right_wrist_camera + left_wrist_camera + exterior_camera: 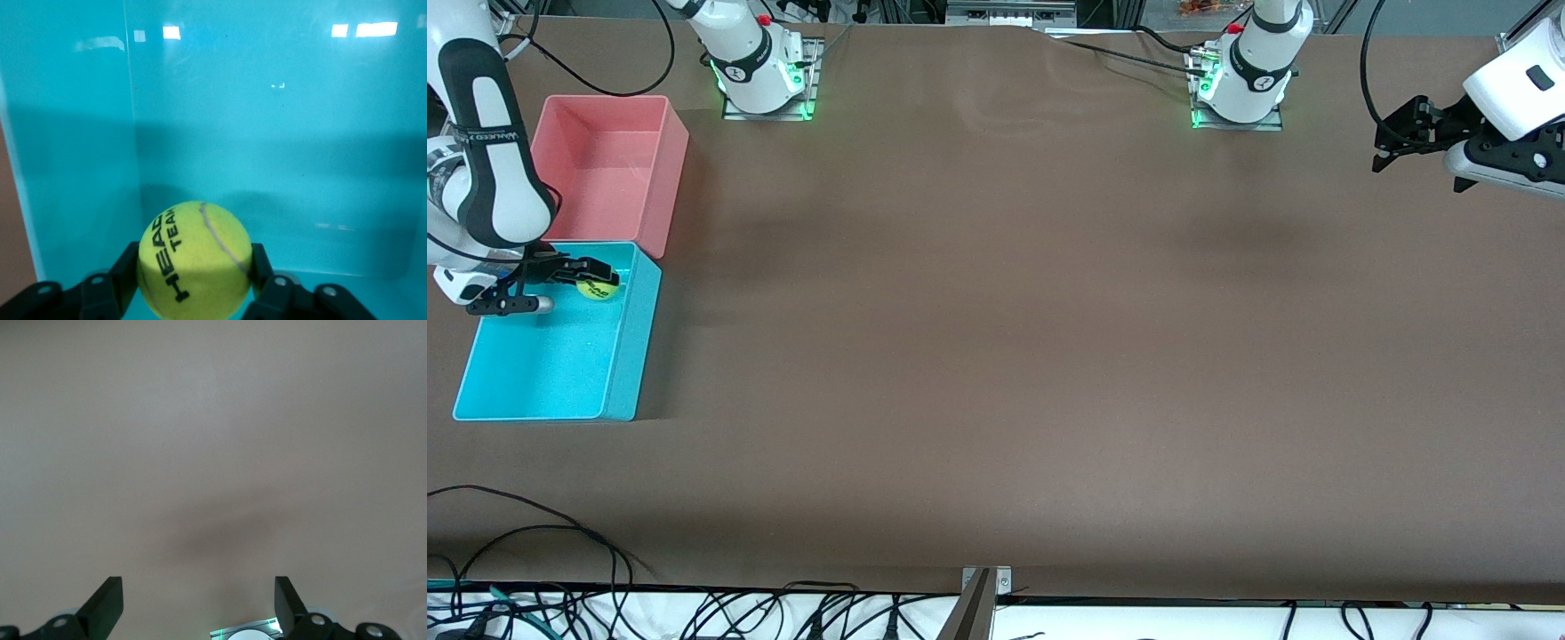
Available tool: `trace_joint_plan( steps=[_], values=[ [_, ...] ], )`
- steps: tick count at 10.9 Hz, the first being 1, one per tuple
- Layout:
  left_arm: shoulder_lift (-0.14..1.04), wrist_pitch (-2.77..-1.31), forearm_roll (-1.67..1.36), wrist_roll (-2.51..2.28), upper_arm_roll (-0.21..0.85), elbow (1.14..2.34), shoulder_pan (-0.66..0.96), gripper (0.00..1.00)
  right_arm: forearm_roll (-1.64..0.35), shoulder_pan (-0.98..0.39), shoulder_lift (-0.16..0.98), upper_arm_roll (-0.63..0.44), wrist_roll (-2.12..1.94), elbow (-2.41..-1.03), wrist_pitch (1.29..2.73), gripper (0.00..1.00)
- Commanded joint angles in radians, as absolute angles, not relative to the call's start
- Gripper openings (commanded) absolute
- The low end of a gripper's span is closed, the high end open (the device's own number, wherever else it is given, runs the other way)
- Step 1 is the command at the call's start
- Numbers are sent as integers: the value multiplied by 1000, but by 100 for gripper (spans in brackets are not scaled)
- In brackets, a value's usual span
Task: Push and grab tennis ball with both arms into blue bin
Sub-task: 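Open the right gripper to drop the ball into the cyan bin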
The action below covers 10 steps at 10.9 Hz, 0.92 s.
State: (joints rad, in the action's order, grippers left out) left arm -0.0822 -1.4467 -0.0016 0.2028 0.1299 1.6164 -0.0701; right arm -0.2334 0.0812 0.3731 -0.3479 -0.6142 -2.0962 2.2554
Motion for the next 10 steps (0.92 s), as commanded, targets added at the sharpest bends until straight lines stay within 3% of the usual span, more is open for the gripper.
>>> trace_joint_plan(
  steps=[1,5,10],
  values=[
    [-69,-1433,17,199,129,1588,-61,100,-264,77,374,-347,-650,-2085,2250,100],
    [-66,-1431,18,199,127,1588,-63,100,-264,75,345,-348,-647,-2051,2183,100],
    [-67,-1425,64,207,130,1585,-64,100,-188,72,298,-377,-565,-1737,1757,100]
  ],
)
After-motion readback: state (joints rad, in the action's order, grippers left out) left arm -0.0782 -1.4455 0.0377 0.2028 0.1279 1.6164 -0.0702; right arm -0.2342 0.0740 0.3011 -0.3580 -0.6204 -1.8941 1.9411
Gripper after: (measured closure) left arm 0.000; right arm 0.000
